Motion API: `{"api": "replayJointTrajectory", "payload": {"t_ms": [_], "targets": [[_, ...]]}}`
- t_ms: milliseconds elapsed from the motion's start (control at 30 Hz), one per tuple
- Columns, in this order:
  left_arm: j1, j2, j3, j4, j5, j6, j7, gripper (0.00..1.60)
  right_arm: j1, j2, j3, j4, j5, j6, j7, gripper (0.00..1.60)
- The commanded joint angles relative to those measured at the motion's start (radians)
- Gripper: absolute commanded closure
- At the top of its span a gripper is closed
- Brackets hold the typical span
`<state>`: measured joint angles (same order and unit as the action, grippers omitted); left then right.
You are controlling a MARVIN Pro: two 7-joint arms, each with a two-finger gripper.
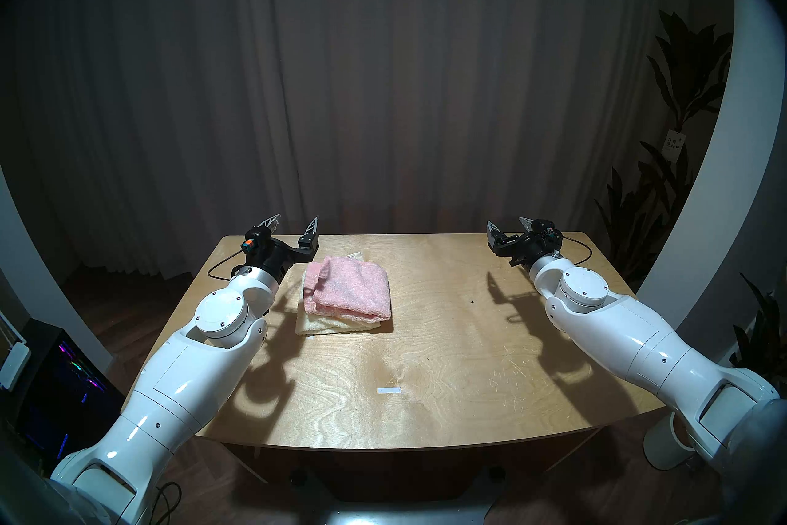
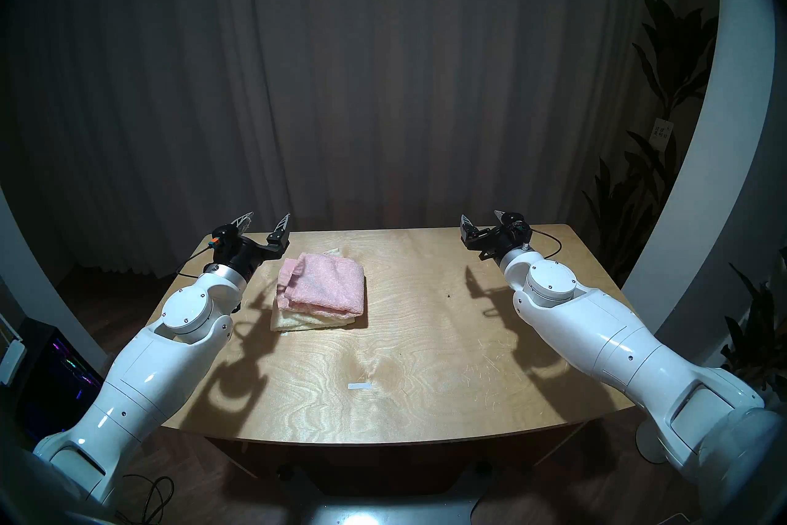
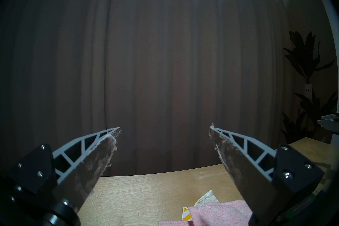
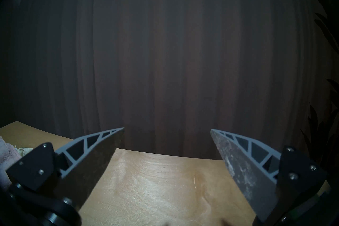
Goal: Fold each towel twice and stack them on table
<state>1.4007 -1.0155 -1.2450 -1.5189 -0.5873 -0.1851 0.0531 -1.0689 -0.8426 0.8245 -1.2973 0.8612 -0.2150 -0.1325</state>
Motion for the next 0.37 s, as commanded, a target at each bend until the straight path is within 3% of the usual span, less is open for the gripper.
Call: {"api": "replayJointTrajectory", "payload": {"t_ms": [0,333], "targets": [[-0.021,-0.005,-0.009,-0.012,0.002,-0.016,-0.001,0.00,0.013,0.002,0.010,-0.013,-0.005,-0.022,0.008,0.00],[-0.020,-0.008,-0.013,-0.011,0.006,-0.015,-0.004,0.00,0.011,0.001,0.012,-0.012,-0.007,-0.022,0.011,0.00]]}}
